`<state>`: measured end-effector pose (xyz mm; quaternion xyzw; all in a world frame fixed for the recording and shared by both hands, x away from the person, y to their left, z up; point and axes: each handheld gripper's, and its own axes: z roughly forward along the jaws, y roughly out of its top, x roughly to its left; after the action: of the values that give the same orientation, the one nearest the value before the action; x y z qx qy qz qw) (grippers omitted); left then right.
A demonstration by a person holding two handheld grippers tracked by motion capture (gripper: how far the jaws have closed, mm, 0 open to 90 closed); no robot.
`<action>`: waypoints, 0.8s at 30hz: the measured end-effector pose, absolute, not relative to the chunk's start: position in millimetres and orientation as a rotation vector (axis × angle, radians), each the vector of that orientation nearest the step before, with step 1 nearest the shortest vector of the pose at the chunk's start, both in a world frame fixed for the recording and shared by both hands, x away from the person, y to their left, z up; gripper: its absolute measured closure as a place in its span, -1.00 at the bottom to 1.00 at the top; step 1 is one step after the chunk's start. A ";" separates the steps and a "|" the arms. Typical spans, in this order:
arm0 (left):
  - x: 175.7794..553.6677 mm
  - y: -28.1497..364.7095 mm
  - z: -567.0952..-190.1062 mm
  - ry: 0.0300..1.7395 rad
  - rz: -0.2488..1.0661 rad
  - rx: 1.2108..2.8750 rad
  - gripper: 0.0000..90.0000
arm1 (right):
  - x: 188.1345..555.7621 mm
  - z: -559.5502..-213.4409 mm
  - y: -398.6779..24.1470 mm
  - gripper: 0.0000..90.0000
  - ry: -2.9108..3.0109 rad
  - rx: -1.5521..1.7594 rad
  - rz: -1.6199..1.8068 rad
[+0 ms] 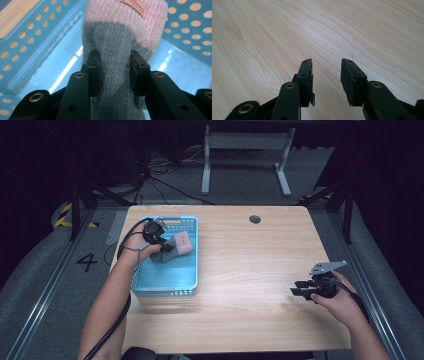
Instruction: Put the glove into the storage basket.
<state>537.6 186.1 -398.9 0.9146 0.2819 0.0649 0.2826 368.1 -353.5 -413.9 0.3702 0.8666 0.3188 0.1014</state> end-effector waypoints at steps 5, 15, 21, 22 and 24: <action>541.5 181.3 -402.8 0.741 0.146 2.504 0.47 | 368.0 -414.9 -353.6 0.38 2.562 1.100 0.939; 549.5 165.2 -411.0 0.713 0.117 2.607 0.47 | 364.7 -415.2 -357.9 0.36 2.546 1.111 0.941; 552.3 162.4 -413.8 0.725 0.118 2.619 0.46 | 364.0 -415.9 -358.8 0.36 2.545 1.118 0.942; 552.6 162.1 -413.9 0.726 0.117 2.618 0.46 | 364.1 -416.0 -358.6 0.36 2.545 1.120 0.943; 552.7 161.1 -414.6 0.735 0.119 2.608 0.44 | 364.3 -416.0 -358.2 0.35 2.546 1.118 0.940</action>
<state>552.7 161.1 -414.6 0.9395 0.2649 0.0427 0.2130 364.3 -358.2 -416.0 0.3789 0.8627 0.3186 0.1028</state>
